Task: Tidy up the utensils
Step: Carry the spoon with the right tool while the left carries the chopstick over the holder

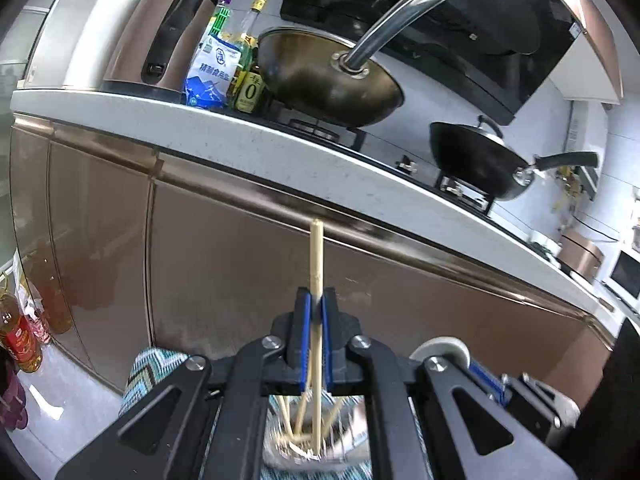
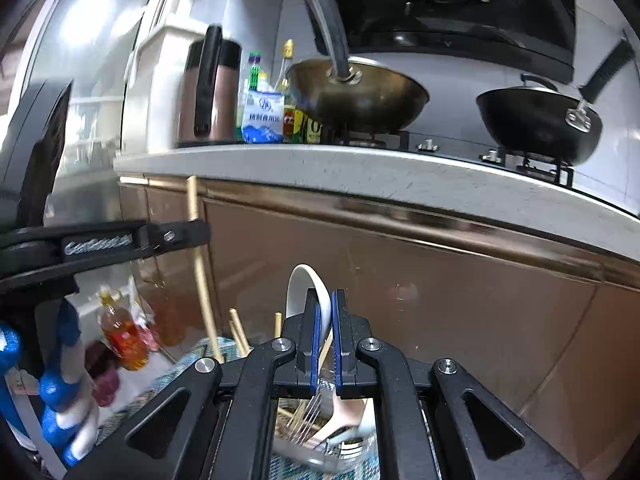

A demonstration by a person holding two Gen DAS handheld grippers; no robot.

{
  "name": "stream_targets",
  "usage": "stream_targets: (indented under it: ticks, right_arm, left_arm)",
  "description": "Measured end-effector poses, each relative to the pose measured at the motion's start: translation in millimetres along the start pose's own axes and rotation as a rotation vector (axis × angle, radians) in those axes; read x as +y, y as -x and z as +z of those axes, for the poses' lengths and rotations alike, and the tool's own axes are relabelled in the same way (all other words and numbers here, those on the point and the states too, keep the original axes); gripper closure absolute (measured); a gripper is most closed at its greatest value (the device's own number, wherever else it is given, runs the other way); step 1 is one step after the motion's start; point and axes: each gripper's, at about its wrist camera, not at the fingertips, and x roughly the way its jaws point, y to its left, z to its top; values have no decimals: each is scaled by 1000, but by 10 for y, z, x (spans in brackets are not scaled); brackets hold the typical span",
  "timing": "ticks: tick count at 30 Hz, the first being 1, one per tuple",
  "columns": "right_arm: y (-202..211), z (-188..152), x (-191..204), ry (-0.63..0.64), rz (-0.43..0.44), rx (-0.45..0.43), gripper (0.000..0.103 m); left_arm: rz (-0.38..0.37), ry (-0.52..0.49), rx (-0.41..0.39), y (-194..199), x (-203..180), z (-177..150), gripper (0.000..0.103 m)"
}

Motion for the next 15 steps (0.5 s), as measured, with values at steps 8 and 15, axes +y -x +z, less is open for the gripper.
stream_targets:
  ticks: [8, 15]
  right_arm:
    - [-301, -270, 38, 5, -20, -4, 98]
    - [-341, -324, 38, -8, -9, -27, 98]
  left_arm:
    - [59, -63, -74, -335, -89, -241, 98]
    - [64, -44, -52, -423, -8, -329, 98]
